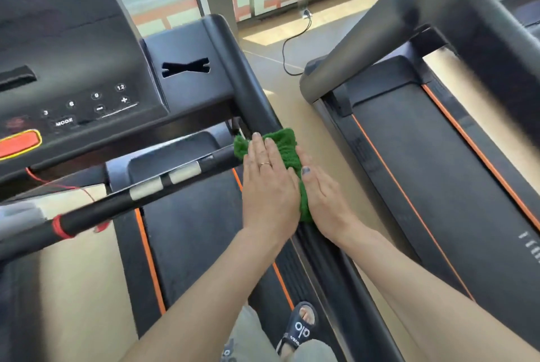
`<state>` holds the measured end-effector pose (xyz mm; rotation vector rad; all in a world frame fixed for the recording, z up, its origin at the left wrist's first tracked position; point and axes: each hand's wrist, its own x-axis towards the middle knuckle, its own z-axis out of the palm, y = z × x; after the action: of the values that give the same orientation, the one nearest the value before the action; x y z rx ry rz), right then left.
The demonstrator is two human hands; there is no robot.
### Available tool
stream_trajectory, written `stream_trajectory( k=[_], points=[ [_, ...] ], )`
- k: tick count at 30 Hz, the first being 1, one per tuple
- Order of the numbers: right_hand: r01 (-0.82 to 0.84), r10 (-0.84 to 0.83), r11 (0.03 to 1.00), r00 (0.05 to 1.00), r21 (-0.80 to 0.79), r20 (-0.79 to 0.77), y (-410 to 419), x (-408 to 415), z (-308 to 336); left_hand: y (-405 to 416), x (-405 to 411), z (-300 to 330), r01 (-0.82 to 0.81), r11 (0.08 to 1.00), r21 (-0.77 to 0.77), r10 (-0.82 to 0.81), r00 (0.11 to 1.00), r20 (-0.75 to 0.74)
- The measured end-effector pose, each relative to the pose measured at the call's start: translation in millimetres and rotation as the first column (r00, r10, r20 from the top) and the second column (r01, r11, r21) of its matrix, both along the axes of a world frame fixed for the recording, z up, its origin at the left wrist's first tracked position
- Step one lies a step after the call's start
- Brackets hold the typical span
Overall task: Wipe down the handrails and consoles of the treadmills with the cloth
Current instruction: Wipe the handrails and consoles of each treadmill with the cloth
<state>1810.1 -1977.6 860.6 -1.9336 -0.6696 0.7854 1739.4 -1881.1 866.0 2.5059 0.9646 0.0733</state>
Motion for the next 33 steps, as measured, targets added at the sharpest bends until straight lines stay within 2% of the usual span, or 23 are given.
stream_trajectory(
  k=[3, 6, 10, 12, 17, 23, 30, 33],
  points=[
    [0.042, -0.041, 0.999, 0.999, 0.016, -0.017, -52, -28, -3, -55, -31, -11, 0.016, 1.0, -0.014, -0.014, 0.995, 0.098],
    [0.005, -0.004, 1.0, 0.999, -0.013, 0.045, -82, -50, -2, -90, -60, -30, 0.066, 0.993, -0.096, -0.061, 0.997, 0.05],
    [-0.018, 0.021, 0.997, 0.999, -0.07, 0.045, -84, -51, 1, -98, -59, -18, -0.103, 0.912, -0.398, 0.177, 0.972, 0.154],
    [-0.025, 0.025, 0.998, 1.0, -0.053, 0.002, -69, -40, 3, -92, -49, -6, -0.131, 0.869, -0.476, 0.245, 0.952, 0.185],
    [-0.098, 0.098, 0.994, 0.995, -0.044, -0.005, -15, -4, 4, -50, -17, -10, -0.213, 0.801, -0.56, 0.387, 0.898, 0.212],
    [-0.108, 0.11, 0.994, 0.992, -0.031, 0.057, 35, 24, 5, -9, 8, -9, -0.261, 0.766, -0.587, 0.46, 0.861, 0.218],
    [-0.117, 0.121, 0.992, 0.986, -0.044, 0.116, 21, 11, 4, -19, -6, -5, -0.247, 0.763, -0.597, 0.452, 0.865, 0.219],
    [-0.163, 0.174, 0.983, 0.973, -0.085, 0.15, -7, -6, 7, -47, -30, -13, -0.22, 0.712, -0.667, 0.471, 0.854, 0.221]
  ],
)
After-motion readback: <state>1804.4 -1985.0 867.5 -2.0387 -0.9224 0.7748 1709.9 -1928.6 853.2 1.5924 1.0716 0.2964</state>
